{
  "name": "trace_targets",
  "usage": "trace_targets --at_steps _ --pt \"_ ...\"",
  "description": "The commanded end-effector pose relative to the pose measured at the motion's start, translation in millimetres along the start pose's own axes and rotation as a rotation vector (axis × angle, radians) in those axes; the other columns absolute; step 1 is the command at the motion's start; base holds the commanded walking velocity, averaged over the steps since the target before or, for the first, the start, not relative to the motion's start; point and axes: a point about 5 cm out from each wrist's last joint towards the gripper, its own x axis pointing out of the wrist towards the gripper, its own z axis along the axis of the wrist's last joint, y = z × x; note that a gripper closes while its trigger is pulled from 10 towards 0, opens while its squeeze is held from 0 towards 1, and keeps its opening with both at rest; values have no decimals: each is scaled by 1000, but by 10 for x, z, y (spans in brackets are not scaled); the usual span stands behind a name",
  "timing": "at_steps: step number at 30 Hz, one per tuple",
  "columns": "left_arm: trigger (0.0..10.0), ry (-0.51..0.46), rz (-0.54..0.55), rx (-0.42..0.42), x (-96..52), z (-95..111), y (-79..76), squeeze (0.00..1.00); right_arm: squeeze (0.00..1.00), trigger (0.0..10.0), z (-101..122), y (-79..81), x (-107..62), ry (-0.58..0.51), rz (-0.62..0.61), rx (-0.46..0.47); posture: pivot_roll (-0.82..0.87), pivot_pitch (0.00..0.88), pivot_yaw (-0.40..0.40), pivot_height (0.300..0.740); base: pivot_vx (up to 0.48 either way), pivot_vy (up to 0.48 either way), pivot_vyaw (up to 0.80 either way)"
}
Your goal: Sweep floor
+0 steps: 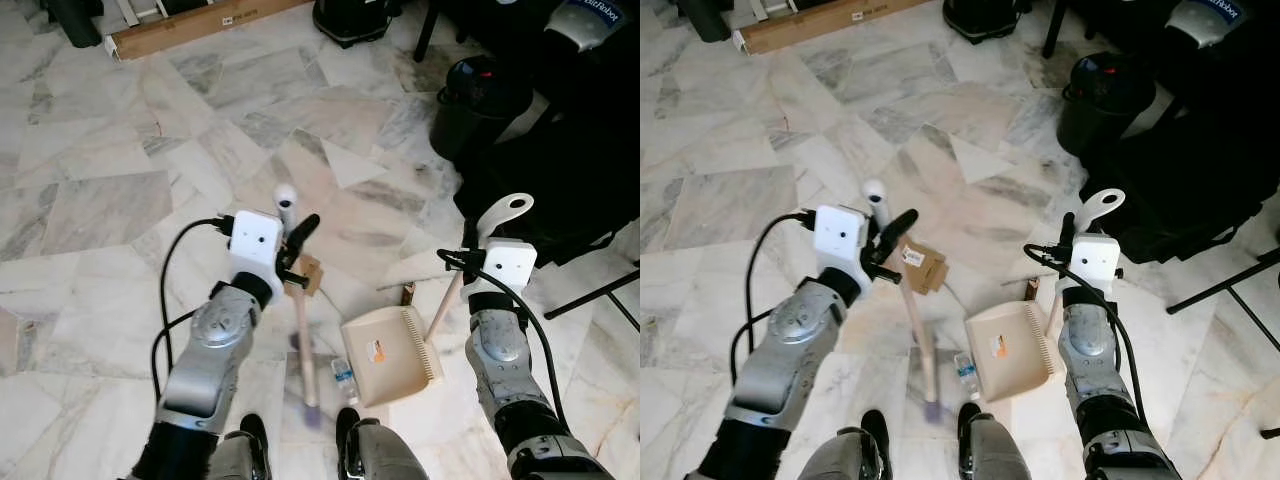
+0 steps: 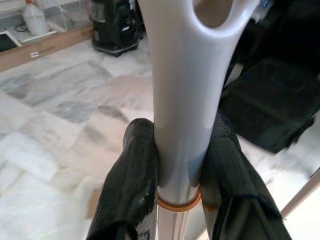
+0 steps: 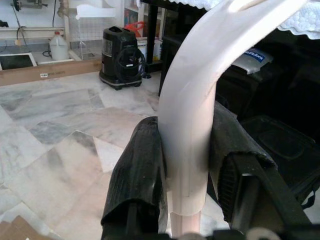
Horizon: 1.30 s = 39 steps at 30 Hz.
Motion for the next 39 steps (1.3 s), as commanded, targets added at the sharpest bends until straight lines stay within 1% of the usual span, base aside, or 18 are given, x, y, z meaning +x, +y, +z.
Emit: trace_targets --at_steps 1,4,5,7,10,11,14,16,18,22,27,34,35,37,39 --pt "10000 52 -23 -7 -52 -77 -28 0 0 10000 -328 -52 -207 179 -4 -20 -70 372 -45 740 0 0 0" --pt "10000 89 -58 -6 -65 -115 -66 0 0 10000 -326 -46 -202 179 1 -17 -72 369 -46 740 0 0 0" --pt "10000 125 -92 -4 -70 -143 -120 0 0 10000 -323 -28 -198 178 26 -21 -70 366 -46 740 0 0 0" --pt "10000 141 -111 1 -69 -157 -150 0 0 10000 -326 -11 -200 181 47 -27 -70 365 -44 740 0 0 0" --pt "10000 167 -148 -15 -63 -184 -233 0 0 10000 -354 18 -225 196 75 -32 -69 365 -45 740 0 0 0" --pt "10000 169 -153 -21 -55 -190 -253 0 0 10000 -356 18 -228 197 74 -30 -69 365 -45 740 0 0 0" --pt "10000 174 -156 -78 -19 -221 -337 0 0 10000 -361 23 -241 198 74 -25 -72 372 -45 740 0 0 0" --pt "10000 177 -155 -93 -11 -222 -357 0 0 10000 -363 27 -246 199 80 -20 -73 374 -44 740 0 0 0" --pt "10000 178 -146 -153 15 -210 -402 0 0 10000 -365 29 -255 203 89 -12 -78 378 -46 740 0 0 0" --pt "10000 179 -142 -153 35 -217 -427 0 0 10000 -364 19 -265 201 89 -8 -85 383 -45 740 0 0 0" --pt "10000 152 -116 -169 84 -201 -464 0 0 10000 -337 34 -313 184 112 9 -112 404 -50 740 0 0 0" --pt "10000 64 -131 -242 118 -90 -572 0 0 10000 -322 36 -344 177 122 21 -121 410 -50 740 0 0 0" --pt "10000 64 -131 -242 118 -90 -572 0 0 10000 -322 36 -344 177 122 21 -121 410 -50 740 0 0 0" --pt "10000 32 -110 -267 130 -51 -562 0 0 10000 -317 33 -335 175 121 21 -123 410 -52 740 0 0 0" --pt "10000 32 -110 -267 130 -51 -562 0 0 10000 -317 33 -335 175 121 21 -123 410 -52 740 0 0 0"
